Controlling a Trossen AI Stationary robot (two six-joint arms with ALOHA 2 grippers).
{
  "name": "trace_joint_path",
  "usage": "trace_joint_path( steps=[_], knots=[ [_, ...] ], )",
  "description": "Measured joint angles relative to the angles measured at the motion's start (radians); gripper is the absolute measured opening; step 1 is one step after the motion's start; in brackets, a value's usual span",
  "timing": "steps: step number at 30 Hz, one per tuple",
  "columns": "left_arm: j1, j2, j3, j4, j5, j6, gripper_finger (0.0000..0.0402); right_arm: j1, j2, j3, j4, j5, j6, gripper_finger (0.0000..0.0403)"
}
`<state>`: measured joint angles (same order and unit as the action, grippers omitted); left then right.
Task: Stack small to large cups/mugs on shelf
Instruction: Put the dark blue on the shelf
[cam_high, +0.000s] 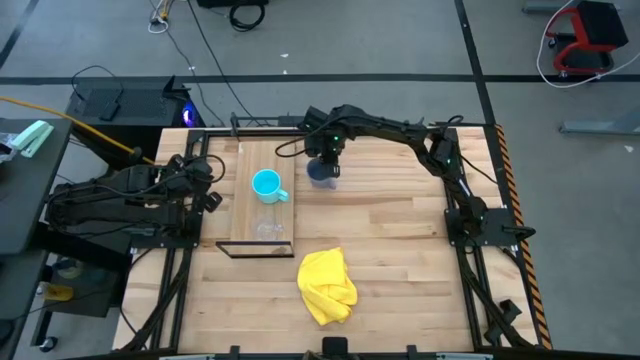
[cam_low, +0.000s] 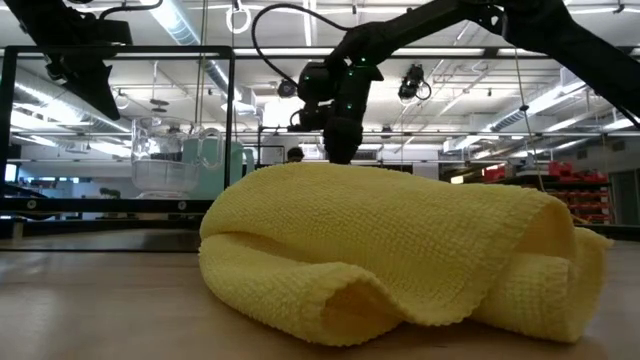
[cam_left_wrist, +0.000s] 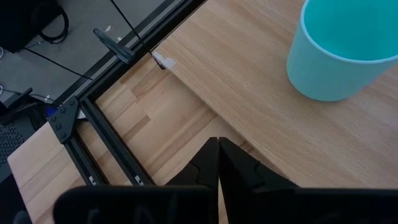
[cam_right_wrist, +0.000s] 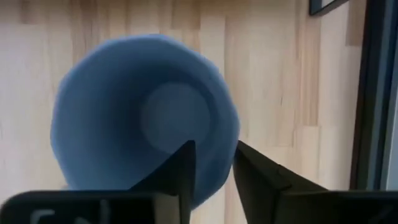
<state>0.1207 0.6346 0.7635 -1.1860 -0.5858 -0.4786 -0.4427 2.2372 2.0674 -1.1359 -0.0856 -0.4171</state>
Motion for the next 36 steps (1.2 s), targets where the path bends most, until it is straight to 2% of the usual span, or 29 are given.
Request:
trace_joint_path(
  steps=[7, 13, 22, 29, 33, 36],
  knots=[
    [0.0, 0.0, 0.0, 0.0, 0.0, -0.001, 0.0021, 0.001, 0.0, 0.0, 0.014, -0.002, 0.008, 0.0124],
    [0.0, 0.0, 0.0, 0.0, 0.0, -0.001, 0.002, -0.007, -0.001, 0.039, 0.01, -0.002, 0.116, 0.0121],
    [0.0, 0.0, 0.0, 0.0, 0.0, -0.001, 0.0016, 0.028, -0.009, 0.289, -0.285, 0.0, 0.369, 0.0117],
    [0.0, 0.0, 0.0, 0.0, 0.0, 0.0, 0.0023, 0.186, -0.04, 0.215, -0.364, 0.041, 0.459, 0.0096],
    [0.0, 0.0, 0.0, 0.0, 0.0, 0.001, 0.0015, 0.271, -0.05, 0.14, -0.261, 0.082, 0.47, 0.0083],
    [0.0, 0.0, 0.0, 0.0, 0.0, 0.002, 0.0012, 0.288, -0.048, 0.068, -0.183, 0.078, 0.478, 0.0075]
  ],
)
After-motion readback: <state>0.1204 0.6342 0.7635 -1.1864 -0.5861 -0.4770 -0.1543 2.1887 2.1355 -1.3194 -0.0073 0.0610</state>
